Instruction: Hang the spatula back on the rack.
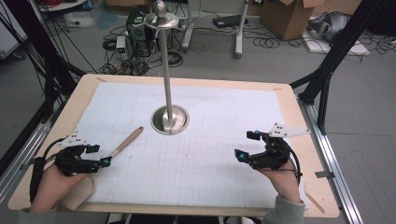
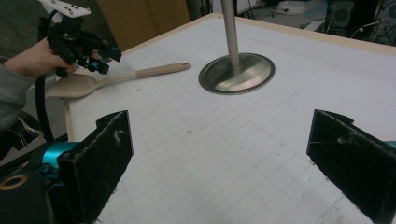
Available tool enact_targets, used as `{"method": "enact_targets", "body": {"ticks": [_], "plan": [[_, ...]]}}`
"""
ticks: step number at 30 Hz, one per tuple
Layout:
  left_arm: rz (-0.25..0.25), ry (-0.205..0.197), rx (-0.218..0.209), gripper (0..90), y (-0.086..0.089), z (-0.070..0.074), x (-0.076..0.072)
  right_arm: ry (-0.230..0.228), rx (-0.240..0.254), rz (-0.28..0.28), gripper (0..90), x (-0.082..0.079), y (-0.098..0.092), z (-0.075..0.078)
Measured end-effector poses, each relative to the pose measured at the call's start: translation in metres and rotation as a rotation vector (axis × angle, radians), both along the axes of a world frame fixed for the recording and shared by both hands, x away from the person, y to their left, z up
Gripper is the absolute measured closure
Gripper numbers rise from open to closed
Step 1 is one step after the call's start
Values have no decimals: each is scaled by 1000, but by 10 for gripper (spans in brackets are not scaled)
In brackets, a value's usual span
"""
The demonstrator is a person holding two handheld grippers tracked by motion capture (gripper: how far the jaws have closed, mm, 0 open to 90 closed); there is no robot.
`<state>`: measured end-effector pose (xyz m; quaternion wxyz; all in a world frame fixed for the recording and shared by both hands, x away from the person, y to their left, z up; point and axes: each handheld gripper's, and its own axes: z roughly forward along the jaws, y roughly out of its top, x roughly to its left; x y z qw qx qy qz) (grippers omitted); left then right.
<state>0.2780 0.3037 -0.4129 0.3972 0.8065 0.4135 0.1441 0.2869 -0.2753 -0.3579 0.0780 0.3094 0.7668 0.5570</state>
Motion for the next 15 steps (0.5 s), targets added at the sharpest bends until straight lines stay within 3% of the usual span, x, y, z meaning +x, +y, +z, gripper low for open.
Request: {"method": "enact_targets", "body": {"ticks": [6,15], "plan": [[14,16,57,346,-3,-4,1,2,-4,3,62,0,1,0],[32,40,69,453,-6,-9,2,3,-2,-3,62,1,-1,-1]]}}
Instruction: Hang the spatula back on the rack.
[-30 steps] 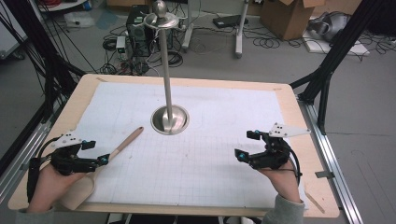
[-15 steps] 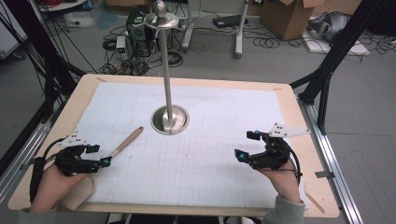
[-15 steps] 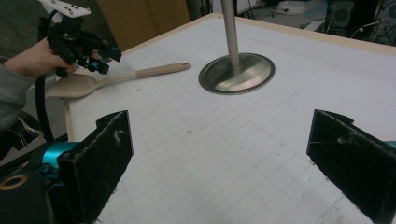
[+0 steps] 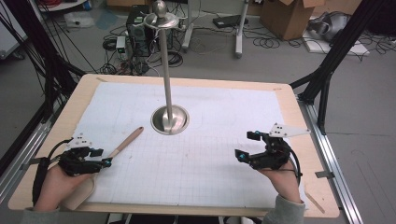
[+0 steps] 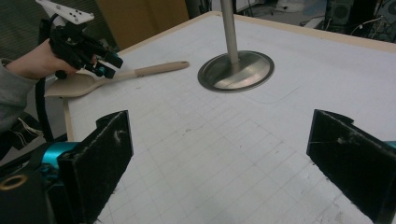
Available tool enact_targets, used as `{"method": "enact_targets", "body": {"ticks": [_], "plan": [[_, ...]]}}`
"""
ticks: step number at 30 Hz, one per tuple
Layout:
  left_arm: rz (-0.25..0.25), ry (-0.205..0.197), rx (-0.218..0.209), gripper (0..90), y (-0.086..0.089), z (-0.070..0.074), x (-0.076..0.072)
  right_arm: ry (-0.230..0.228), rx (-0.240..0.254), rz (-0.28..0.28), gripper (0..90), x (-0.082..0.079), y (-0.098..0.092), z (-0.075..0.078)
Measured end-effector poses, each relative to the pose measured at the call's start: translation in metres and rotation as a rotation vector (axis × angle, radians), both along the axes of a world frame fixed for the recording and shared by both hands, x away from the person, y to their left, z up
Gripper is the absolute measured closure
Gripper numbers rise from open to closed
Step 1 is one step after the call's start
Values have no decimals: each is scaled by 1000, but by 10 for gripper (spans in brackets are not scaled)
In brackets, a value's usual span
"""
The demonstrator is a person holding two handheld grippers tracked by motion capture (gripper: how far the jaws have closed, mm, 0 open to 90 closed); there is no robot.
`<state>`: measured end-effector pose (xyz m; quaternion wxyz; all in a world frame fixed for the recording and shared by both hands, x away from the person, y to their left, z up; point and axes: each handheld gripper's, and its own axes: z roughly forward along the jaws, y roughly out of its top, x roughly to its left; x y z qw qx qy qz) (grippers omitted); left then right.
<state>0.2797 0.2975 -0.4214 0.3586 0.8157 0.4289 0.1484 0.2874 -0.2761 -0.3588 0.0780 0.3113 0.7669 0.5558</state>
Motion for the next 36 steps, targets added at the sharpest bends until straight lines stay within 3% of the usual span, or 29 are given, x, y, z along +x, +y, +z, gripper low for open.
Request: {"method": "enact_targets", "body": {"ticks": [12,20,36], "plan": [[-3,34,51,537,-5,-8,3,7,-1,-6,62,0,-1,-1],[-4,63,45,583,-6,-10,4,14,0,-4,62,0,-1,-1],[9,52,78,693,-8,-10,3,14,14,-4,62,-2,-2,0]]}}
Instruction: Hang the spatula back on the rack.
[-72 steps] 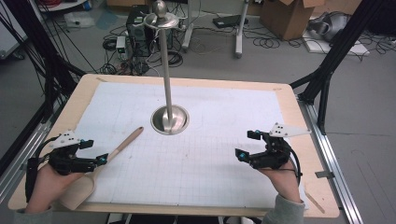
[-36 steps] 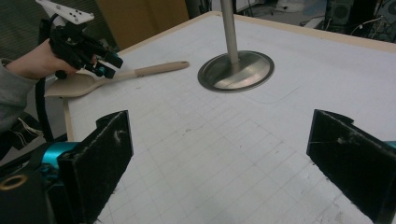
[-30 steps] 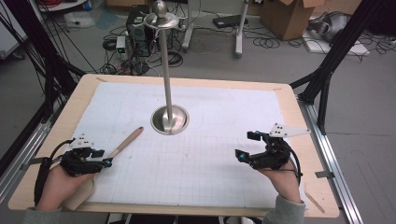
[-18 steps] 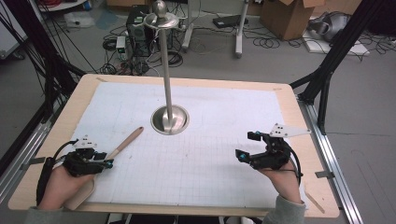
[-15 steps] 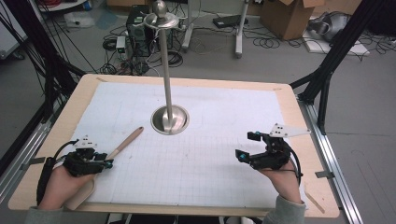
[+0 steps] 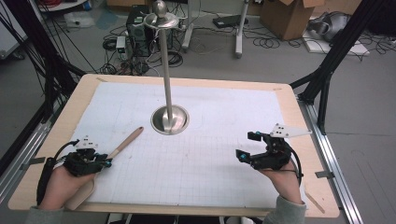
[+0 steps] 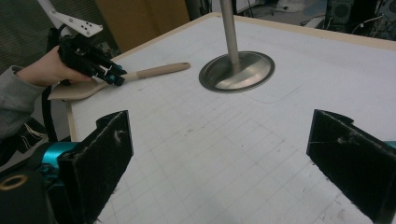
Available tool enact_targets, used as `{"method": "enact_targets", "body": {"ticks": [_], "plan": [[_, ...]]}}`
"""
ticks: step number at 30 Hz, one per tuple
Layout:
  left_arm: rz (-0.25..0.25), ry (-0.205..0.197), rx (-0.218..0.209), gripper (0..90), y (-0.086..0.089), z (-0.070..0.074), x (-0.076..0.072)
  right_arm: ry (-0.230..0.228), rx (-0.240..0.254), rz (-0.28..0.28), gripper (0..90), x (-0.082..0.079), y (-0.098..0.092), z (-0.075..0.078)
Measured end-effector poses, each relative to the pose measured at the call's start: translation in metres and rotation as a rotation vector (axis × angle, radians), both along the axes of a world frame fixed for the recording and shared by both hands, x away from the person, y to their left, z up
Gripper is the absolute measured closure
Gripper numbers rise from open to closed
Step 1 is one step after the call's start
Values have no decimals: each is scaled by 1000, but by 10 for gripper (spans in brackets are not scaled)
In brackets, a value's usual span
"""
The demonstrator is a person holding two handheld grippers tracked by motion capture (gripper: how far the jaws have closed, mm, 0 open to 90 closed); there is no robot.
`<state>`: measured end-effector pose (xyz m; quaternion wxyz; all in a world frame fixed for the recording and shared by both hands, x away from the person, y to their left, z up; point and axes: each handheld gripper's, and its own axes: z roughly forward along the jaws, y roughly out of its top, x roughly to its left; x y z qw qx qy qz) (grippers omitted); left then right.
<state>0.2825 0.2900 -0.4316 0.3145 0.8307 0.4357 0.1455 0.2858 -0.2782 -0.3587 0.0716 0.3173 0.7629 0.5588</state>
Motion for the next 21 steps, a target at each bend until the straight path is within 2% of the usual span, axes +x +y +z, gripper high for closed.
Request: {"method": "enact_targets", "body": {"ticks": [4,9,21], "plan": [[1,2,-5,752,-1,0,0,4,-1,-1,62,0,0,0],[14,11,-23,759,0,0,0,-2,-6,-1,62,0,0,-1],[21,7,-17,777,-1,0,-1,-5,-11,-7,62,0,-1,0]]}}
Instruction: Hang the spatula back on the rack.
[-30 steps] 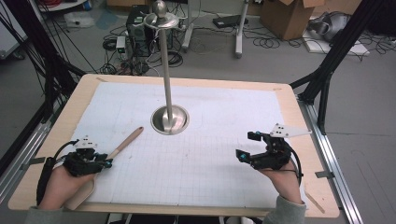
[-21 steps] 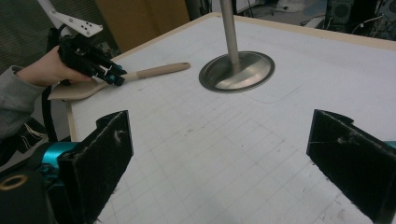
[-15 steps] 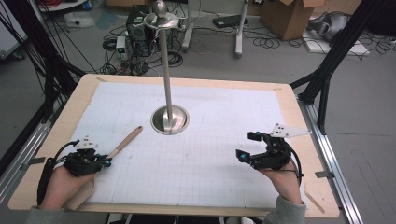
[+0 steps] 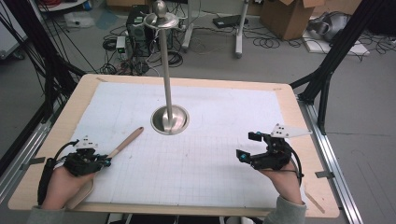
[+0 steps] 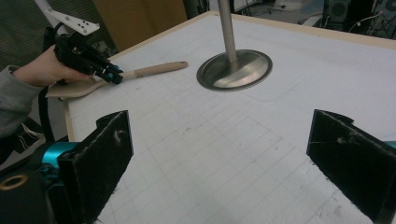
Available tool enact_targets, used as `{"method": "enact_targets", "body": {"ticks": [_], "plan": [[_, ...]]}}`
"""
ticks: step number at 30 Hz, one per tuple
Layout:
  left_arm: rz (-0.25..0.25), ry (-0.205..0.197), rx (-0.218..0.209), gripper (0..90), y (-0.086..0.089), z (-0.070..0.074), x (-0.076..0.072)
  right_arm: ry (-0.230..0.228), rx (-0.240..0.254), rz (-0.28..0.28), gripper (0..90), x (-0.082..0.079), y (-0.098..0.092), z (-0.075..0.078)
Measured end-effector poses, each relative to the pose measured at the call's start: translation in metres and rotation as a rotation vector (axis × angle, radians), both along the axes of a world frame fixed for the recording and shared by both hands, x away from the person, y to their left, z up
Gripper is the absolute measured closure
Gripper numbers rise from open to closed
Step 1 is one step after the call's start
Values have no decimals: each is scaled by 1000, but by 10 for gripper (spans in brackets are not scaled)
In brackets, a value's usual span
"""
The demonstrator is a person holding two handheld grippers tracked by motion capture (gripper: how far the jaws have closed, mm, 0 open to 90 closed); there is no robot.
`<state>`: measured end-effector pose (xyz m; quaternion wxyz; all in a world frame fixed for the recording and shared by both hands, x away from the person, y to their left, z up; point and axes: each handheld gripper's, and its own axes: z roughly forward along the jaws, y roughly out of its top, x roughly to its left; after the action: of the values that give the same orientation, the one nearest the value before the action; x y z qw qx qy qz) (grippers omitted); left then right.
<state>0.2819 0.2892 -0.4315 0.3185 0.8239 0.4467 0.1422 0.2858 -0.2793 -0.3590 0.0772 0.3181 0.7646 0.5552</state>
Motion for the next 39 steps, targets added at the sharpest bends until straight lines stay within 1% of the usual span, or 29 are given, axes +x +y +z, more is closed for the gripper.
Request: {"method": "enact_targets", "body": {"ticks": [1,8,11,12,14,15,16,18,22,24,25,28,29,33,34,35,36,39], "plan": [[0,-1,-1,778,0,0,0,9,2,0,62,0,1,0],[-7,0,-6,778,1,0,-1,8,3,8,62,0,1,0],[-8,-2,-17,779,1,1,-1,12,4,9,62,-1,0,0],[-18,0,-22,779,2,2,-2,12,3,8,62,-1,0,0],[-35,-1,-62,778,4,4,-3,8,4,5,62,-1,0,0],[-42,-4,-72,778,5,6,-4,6,4,5,62,-1,-1,0],[-45,-9,-74,778,6,7,-5,9,5,5,62,-2,-1,0],[-36,-19,-81,779,6,9,-6,9,7,1,62,-2,-2,0],[-48,-32,-110,778,9,14,-7,10,8,-3,62,-3,-3,0],[-48,-43,-116,778,10,17,-8,15,9,-3,62,-3,-2,1],[-51,-46,-119,779,10,20,-9,10,8,-2,62,-2,-2,0],[-47,-64,-138,779,13,24,-10,8,4,-1,62,-2,-2,0],[-46,-73,-144,779,14,27,-11,15,4,0,62,-2,-2,0],[-44,-94,-181,779,18,34,-13,16,2,-1,62,-2,-2,0],[-52,-96,-205,779,19,36,-13,15,0,-2,62,-2,-2,0],[-56,-99,-223,779,20,37,-13,10,-3,-2,62,-1,-1,0],[-63,-103,-237,779,20,38,-14,14,-4,-3,62,-1,-1,0],[-67,-119,-246,779,19,44,-14,16,-11,-1,62,0,1,-2]]}}
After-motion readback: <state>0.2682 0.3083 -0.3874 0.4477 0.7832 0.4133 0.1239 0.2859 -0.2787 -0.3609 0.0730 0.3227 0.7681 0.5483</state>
